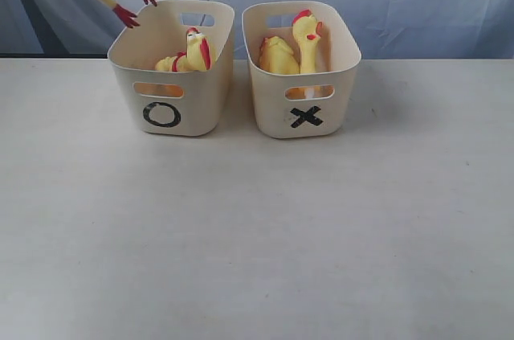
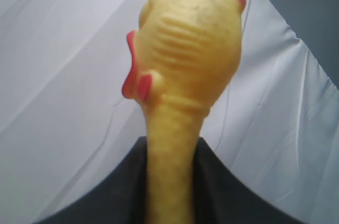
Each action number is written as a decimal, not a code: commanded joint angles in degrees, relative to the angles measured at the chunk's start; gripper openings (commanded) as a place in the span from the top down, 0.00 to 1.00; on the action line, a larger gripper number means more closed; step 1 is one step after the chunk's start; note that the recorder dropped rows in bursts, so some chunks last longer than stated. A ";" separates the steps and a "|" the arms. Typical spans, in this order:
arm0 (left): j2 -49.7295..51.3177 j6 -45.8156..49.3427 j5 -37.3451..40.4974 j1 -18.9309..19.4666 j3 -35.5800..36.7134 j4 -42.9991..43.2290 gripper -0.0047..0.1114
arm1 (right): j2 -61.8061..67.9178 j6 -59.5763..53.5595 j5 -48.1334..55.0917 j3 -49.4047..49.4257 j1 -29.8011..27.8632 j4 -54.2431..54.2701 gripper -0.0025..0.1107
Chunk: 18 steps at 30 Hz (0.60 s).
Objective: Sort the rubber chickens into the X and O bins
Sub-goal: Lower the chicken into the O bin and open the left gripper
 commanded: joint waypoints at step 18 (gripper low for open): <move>15.81 -0.67 -1.05 -4.86 -17.24 9.27 0.96 | -0.32 -0.22 -1.55 0.09 -0.05 -0.63 0.98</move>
